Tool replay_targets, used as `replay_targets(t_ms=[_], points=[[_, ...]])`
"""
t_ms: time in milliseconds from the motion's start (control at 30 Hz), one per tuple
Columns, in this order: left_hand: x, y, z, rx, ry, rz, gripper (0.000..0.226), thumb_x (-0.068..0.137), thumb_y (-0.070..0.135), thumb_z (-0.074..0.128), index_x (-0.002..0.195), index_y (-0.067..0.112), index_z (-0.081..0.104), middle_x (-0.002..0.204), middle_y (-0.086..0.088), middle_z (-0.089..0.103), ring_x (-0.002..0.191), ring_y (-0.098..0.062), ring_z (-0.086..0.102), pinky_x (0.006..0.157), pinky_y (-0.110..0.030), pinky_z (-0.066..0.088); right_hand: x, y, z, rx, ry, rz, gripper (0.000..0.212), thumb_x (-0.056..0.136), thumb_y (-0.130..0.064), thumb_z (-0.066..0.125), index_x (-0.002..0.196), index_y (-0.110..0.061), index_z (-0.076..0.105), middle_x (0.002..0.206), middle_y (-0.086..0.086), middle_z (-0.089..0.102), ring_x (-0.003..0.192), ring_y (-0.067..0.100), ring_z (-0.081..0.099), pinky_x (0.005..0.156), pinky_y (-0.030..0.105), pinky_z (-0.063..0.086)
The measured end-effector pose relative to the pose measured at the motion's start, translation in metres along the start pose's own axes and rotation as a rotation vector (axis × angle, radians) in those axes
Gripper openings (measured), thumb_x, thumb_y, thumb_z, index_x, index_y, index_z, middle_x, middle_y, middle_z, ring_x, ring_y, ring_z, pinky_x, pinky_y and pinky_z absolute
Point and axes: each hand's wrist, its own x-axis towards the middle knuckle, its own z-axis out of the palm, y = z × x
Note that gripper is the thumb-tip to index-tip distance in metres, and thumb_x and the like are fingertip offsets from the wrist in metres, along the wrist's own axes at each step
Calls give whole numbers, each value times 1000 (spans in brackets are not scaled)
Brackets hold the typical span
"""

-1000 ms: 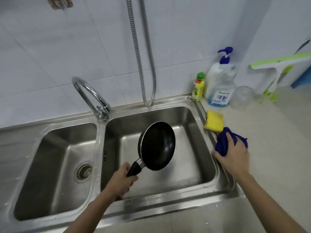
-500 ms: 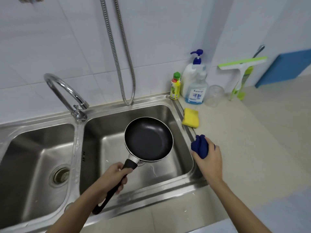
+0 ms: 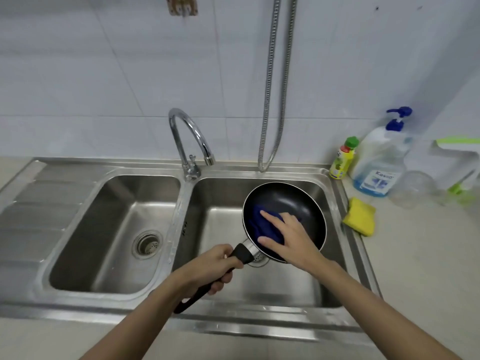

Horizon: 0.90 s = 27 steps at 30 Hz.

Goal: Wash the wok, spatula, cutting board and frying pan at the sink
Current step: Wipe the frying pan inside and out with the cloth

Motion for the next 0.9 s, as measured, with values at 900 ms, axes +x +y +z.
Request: replay_targets(t_ms=[900], points=[[6,-19,-23,169,213,10,21,94,31,57,99,12,48,69,-4,50,44,-10,41,39,-24,33,31,-7,25,285,-309,265,73,74,-53,70,135,-27,42,125,3,49,112,20,51,91,25,42]])
